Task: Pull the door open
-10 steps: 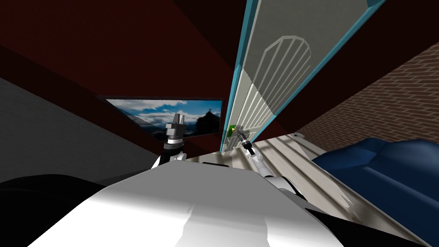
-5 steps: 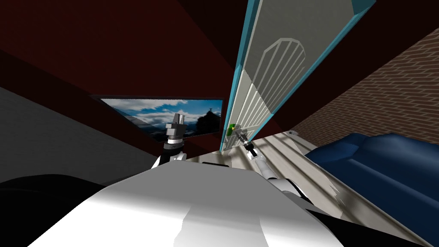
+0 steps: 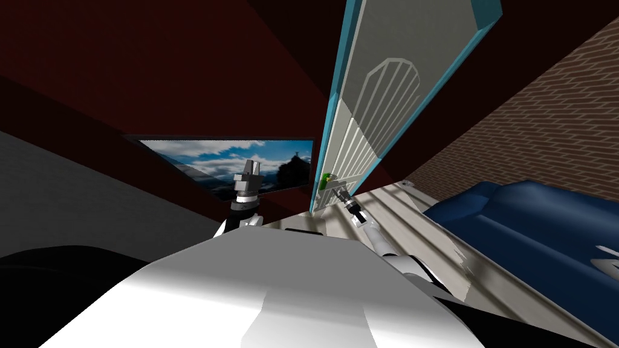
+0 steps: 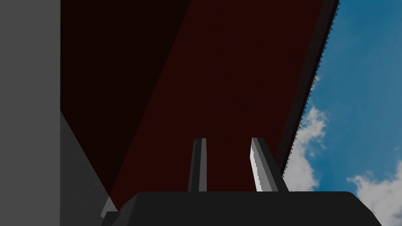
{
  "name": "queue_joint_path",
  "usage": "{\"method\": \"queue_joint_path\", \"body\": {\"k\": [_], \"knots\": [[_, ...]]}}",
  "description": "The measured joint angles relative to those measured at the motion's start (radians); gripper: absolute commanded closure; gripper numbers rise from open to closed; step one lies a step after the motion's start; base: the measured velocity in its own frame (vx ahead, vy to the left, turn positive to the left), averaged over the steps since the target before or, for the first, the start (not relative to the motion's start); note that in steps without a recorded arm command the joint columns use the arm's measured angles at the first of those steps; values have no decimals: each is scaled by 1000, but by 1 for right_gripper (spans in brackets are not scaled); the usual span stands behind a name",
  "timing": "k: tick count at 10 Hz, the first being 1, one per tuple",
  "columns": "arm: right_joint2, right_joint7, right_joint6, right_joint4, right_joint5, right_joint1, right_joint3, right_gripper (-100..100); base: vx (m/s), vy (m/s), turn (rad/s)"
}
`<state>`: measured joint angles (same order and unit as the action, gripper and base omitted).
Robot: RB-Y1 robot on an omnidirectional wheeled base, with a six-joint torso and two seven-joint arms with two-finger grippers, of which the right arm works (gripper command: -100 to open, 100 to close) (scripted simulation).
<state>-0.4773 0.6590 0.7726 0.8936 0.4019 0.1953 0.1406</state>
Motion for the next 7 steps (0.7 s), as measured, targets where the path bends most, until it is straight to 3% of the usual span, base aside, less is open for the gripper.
{"method": "queue_joint_path", "body": {"k": [3,7], "knots": [[-15,40,8,-5,21,-4,2,-100,21,37,-1],[0,54,-4,-12,20,3,-5,-100,174,72,41]]}}
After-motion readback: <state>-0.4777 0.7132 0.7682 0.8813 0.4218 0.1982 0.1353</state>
